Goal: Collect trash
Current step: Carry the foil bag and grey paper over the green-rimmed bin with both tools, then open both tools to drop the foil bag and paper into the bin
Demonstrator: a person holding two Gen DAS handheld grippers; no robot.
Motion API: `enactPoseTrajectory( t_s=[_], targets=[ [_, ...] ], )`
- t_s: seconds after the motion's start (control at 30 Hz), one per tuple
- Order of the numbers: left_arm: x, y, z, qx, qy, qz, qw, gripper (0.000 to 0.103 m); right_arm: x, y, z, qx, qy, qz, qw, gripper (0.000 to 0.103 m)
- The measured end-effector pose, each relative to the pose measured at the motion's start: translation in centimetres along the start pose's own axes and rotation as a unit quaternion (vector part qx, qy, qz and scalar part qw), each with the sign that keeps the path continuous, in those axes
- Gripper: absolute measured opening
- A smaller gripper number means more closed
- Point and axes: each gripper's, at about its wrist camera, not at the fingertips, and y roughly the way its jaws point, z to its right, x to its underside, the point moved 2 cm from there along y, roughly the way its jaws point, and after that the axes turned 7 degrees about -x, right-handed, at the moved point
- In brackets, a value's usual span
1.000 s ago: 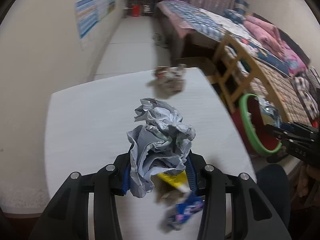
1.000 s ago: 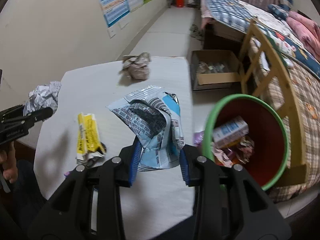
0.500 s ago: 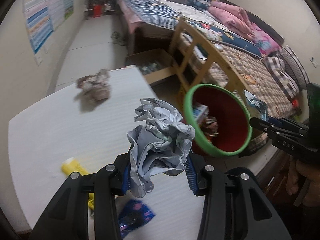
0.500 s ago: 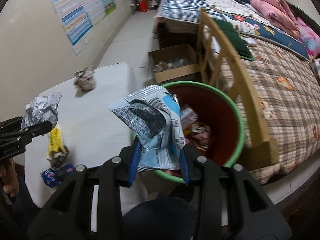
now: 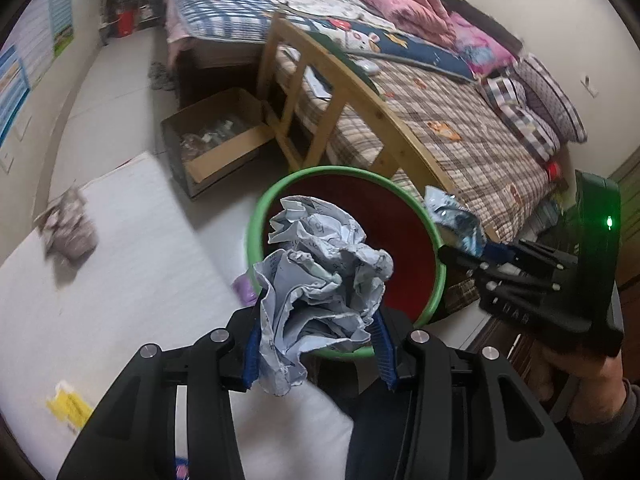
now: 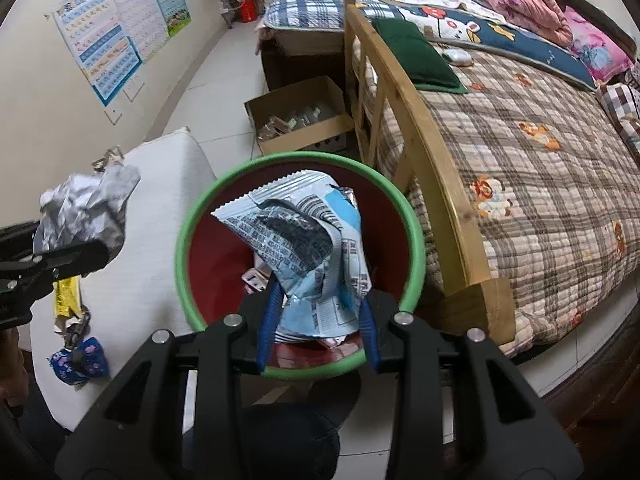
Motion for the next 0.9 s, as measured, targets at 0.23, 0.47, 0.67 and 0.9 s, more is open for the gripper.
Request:
enactPoseTrajectory(
  t_s=[0.23,0.47,0.67,0.9],
  targets=[
    [-1.6,3.4,2.8,-0.002,0.025,-0.027,0.9993,0.042,0.3,1.9,1.6,-0.006,0.008,-0.017,1.000,0.034],
    [-2.0,5.5,3.3,-0.021,0.051,-0.049,0.9973,0.043,-0.3,3.4,1.5,-0.008,-0.001,-0.024,1.000,0.034],
    [-2.9,5.4,3.0,-0.020,0.033,-0.039,0.9985,0.060,-0.4,4.0,1.3,-0.005,-0.016,-0.031,0.999,0.048],
    [-3.3,4.8,2.5,0.000,0.003,-0.026,0.9997,0.090,-0.1,4.0,0.8,-0.007,-0.025,-0.024,0.999,0.081]
  ],
)
